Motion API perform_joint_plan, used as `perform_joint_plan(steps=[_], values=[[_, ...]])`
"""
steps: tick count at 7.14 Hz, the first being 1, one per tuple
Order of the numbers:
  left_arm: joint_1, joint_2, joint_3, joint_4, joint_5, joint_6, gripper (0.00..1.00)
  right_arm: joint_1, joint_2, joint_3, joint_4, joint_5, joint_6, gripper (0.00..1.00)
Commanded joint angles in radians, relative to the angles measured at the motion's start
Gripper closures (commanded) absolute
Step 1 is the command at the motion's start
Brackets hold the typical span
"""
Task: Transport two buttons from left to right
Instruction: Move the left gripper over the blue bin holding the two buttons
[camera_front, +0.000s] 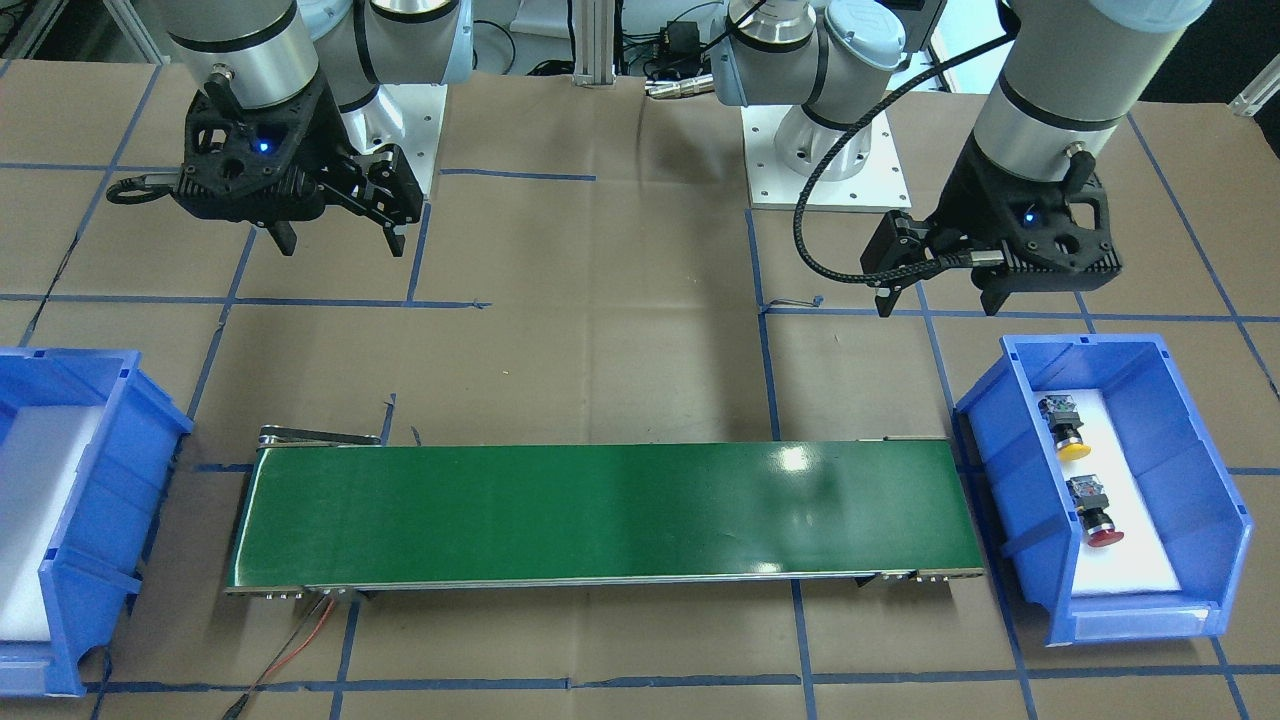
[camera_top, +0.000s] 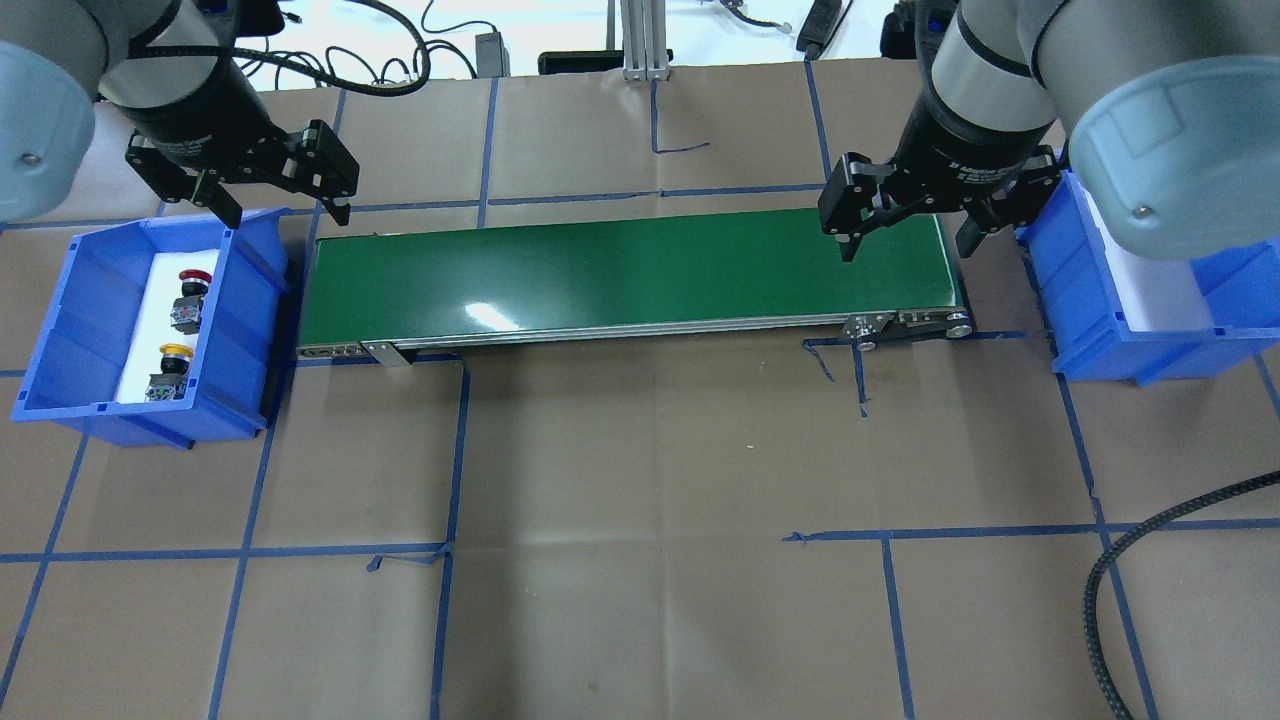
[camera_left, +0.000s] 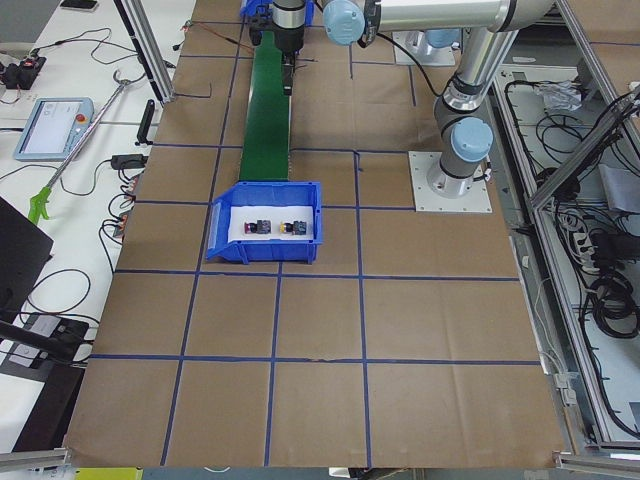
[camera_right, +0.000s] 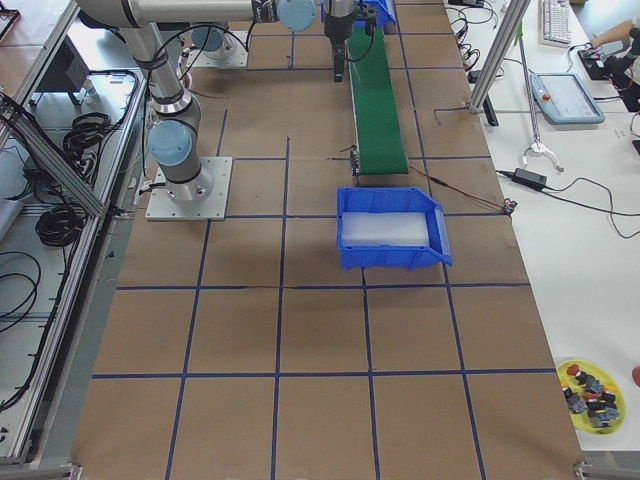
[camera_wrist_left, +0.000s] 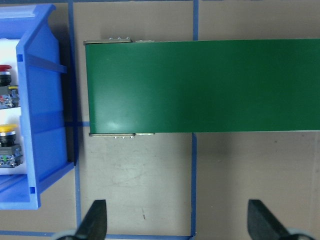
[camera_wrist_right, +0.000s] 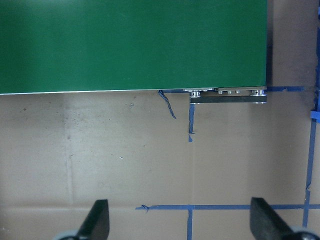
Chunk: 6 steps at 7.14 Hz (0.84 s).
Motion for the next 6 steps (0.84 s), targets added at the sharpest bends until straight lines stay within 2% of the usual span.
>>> perform_joint_plan(steps=[1, 6], values=[[0.117, 0.008, -0.006, 0.000, -0.001, 0.107, 0.00, 0.000, 0.001, -0.001, 0.000, 0.000, -0.001, 0.00], [0.463, -0.027, -0.009, 0.003, -0.014, 0.393, 0.00, -0.003, 0.002, 0.000, 0.000, -0.002, -0.002, 0.00]])
